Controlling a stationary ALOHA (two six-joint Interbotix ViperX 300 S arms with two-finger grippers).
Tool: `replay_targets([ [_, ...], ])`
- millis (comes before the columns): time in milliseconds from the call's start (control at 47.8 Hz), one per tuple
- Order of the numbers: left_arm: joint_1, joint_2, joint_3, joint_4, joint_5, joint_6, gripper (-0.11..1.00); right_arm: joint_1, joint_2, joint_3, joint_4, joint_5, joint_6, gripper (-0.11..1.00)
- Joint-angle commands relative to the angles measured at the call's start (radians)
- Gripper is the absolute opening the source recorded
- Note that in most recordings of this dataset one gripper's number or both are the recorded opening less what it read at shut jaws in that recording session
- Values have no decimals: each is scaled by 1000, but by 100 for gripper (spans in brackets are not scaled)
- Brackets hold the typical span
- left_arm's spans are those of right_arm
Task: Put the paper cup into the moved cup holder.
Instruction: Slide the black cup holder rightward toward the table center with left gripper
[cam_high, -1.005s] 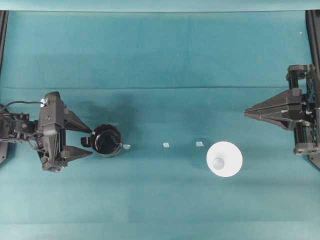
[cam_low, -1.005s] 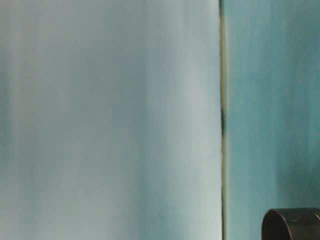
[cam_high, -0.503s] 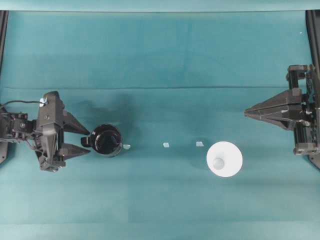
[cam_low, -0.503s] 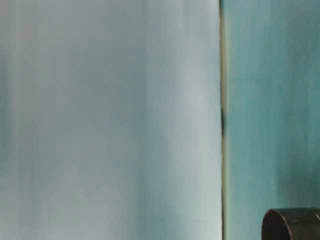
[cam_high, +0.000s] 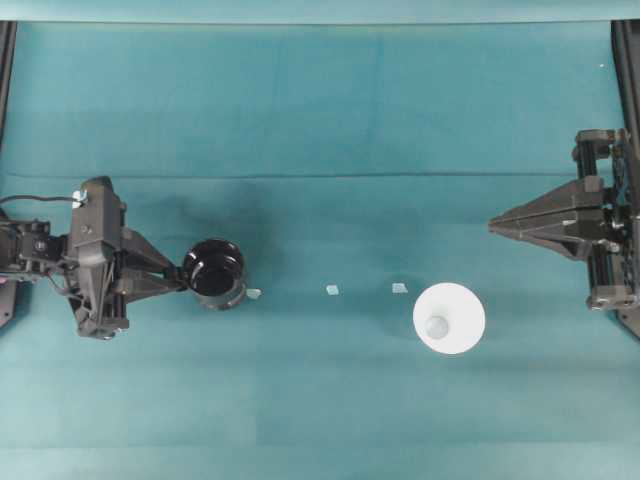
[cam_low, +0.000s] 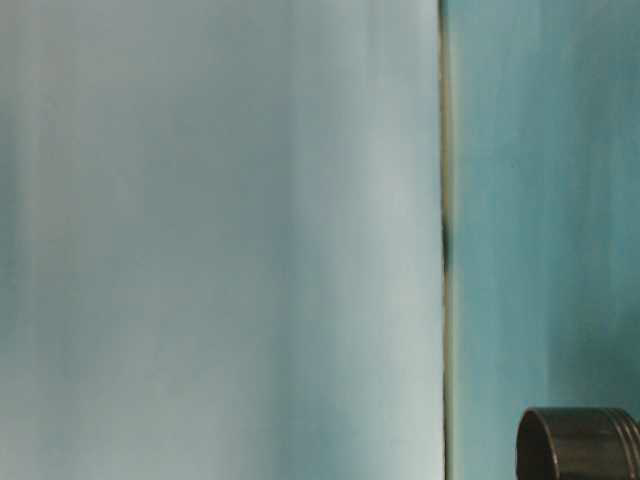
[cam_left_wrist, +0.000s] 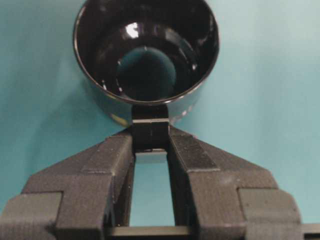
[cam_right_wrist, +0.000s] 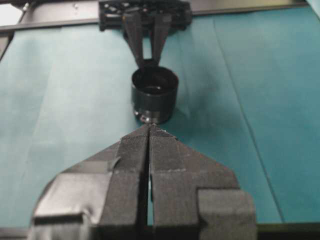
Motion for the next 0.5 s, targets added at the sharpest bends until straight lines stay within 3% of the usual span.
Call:
replay_targets([
  [0, -2, -9, -11, 3, -12, 17, 21, -2, 6, -26, 3, -5, 9, 2],
  [482, -2, -5, -121, 3, -89, 89, 21, -2, 6, -26, 3, 9, 9, 2],
])
